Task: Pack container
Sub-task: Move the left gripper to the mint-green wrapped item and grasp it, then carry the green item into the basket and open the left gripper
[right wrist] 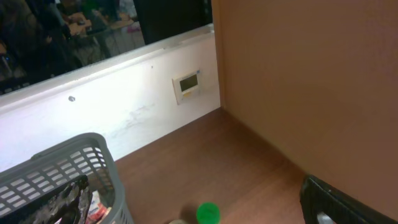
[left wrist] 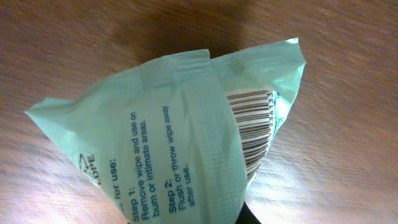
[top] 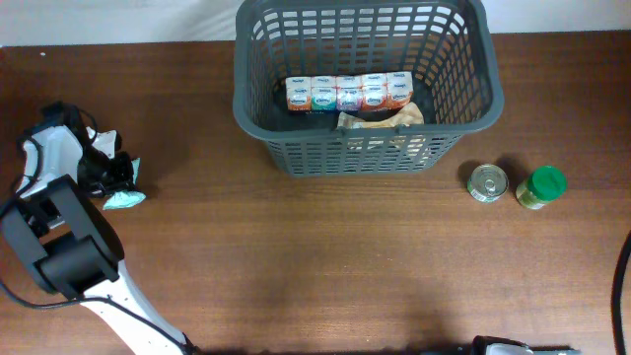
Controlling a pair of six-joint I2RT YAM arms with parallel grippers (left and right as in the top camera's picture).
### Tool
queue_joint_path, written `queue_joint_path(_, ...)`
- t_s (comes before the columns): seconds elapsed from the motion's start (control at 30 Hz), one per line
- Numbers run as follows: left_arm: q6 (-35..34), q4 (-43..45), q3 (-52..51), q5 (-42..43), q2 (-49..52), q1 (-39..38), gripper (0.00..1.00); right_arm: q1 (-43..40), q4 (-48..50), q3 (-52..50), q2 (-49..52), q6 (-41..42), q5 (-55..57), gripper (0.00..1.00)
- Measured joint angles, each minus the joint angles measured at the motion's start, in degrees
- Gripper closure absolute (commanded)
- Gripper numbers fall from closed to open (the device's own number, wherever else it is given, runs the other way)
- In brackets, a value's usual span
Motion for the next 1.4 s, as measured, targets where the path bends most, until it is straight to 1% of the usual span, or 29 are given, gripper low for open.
queue_joint_path(0.07, -0.74, -5.35, 8.26, 4.42, 0.42, -0.17, 0.98, 0.0, -0.02, 0.0, 0.0, 0.0, 0.0, 0.01)
queue_joint_path(0.17, -0.98, -9.7, 19.82, 7.37, 0.33, -1.01, 0.98, 0.0, -0.02, 0.0, -0.02, -0.02, 0.0, 0.01)
queue_joint_path(0.2, -0.9, -10.84, 26.88, 8.5, -0.7, -2.08, 0.98, 0.0, 0.0, 0.0, -0.02, 0.0, 0.02, 0.01)
queue_joint_path(0.27, 0.22, -12.85, 34.34, 9.2, -2.67, -4.02, 0.98, 0.0, 0.0, 0.0, 0.0, 0.0, 0.0, 0.01)
queue_joint_path(0.33, 3.02, -12.74, 42.49, 9.79, -6.12, -7.85, 0.98, 0.0, 0.0, 0.0, -0.02, 0.0, 0.0, 0.01)
queue_joint_path(0.4, 6.08, -12.68, 46.86, 10.14, -9.55, -12.07, 0.98, 0.0, 0.0, 0.0, -0.02, 0.0, 0.0, 0.01)
queue_joint_path(0.47, 11.34, -12.2, 51.34, 10.54, -14.08, -20.11, 0.98, 0.0, 0.0, 0.0, -0.02, 0.02, 0.0, 0.01)
queue_joint_path(0.53, 17.29, -11.93, 53.0, 11.39, -17.27, -28.61, 0.98, 0.0, 0.0, 0.0, -0.02, -0.02, 0.0, 0.01)
queue_joint_path(0.57, 21.33, -11.93, 53.22, 11.47, -18.23, -33.11, 0.98, 0.0, 0.0, 0.0, -0.02, 0.0, 0.0, 0.01)
queue_joint_path(0.67, 29.64, -11.98, 53.2, 10.21, -18.34, -44.44, 0.98, 0.0, 0.0, 0.0, 0.0, 0.0, 0.02, 0.01)
queue_joint_path(0.7, 33.44, -11.63, 52.46, 8.61, -17.46, -49.62, 0.98, 0.0, 0.0, 0.0, 0.0, 0.0, 0.0, 0.01)
queue_joint_path(0.8, 37.94, -10.45, 50.27, 3.98, -14.05, -56.02, 0.98, 0.0, 0.0, 0.0, -0.02, -0.02, 0.0, 0.01)
queue_joint_path(0.9, 39.19, -10.25, 48.26, 1.31, -8.96, -57.44, 0.98, 0.0, 0.0, 0.0, 0.0, -0.02, 0.0, 0.01)
queue_joint_path(1.03, 38.34, -10.4, 45.05, -1.31, 1.55, -56.92, 0.98, 0.0, 0.0, 0.0, 0.0, 0.0, 0.0, 0.01)
queue_joint_path(1.13, 37.7, -13.4, 43.34, -2.99, 8.74, -55.91, 0.98, 0.0, 0.0, 0.0, -0.02, -0.02, 0.0, 0.01)
queue_joint_path(1.2, 37.13, -15.3, 43.08, -4.2, 11.13, -54.9, 0.98, 0.0, 0.0, 0.0, -0.02, -0.02, 0.0, 0.01)
queue_joint_path(1.23, 36.57, -15.58, 43.06, -4.57, 11.8, -54.23, 0.92, 0.0, -0.02, 0.0, 0.0, 0.0, 0.0, 0.01)
queue_joint_path(1.27, 35.91, -15.69, 43.08, -4.83, 12.22, -53.55, 0.71, 0.0, 0.0, 0.0, -0.02, -0.02, 0.0, 0.01)
queue_joint_path(1.3, 35.15, -15.96, 43.08, -4.79, 12.5, -52.57, 0.28, 0.0, 0.0, 0.0, -0.02, 0.0, 0.0, 0.01)
queue_joint_path(1.33, 34.88, -16.06, 43.08, -4.66, 12.63, -51.95, 0.01, 0.0, 0.0, 0.0, -0.02, -0.02, 0.0, 0.01)
queue_joint_path(1.4, 34.23, -16.15, 43.08, -3.89, 12.7, -50.47, 0.01, 0.0, 0.0, 0.0, 0.0, 0.0, 0.0, 0.01)
